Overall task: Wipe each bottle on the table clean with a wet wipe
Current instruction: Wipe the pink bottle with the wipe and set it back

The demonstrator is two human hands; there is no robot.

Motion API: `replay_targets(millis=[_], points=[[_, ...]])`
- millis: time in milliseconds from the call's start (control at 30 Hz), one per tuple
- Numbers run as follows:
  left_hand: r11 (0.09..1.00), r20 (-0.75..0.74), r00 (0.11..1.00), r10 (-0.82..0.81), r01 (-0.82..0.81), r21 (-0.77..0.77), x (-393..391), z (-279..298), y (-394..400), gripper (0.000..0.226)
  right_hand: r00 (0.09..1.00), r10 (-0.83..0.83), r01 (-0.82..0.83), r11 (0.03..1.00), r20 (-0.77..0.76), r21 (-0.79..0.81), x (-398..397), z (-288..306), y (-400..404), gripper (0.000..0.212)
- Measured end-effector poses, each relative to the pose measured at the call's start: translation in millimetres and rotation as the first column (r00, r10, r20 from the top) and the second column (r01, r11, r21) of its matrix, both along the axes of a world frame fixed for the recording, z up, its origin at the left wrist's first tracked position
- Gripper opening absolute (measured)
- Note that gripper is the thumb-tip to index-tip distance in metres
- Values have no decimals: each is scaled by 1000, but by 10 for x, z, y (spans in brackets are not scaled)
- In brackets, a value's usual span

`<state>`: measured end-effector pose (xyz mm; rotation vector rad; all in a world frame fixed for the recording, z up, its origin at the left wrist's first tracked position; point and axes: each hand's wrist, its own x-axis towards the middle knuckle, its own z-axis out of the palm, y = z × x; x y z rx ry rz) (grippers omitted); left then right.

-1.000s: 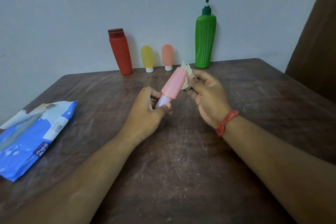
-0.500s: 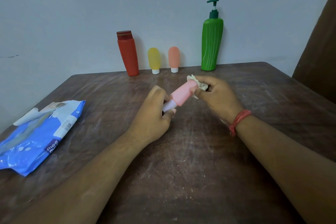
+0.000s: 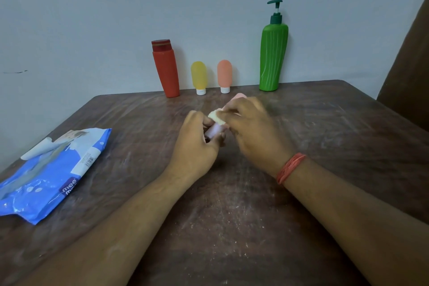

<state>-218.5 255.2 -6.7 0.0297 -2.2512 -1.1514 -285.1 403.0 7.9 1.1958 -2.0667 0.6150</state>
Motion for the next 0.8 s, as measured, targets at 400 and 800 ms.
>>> replay_targets(millis=[400,800], points=[[960,-96,994,49,-73,-269,21,44,-17,30,985,-129,123,991,118,55,-215,47,110,35],[926,32,999,-10,-3,376,31,-5,62,29,952,77,59,902,296,-427,-60,121,29,18]])
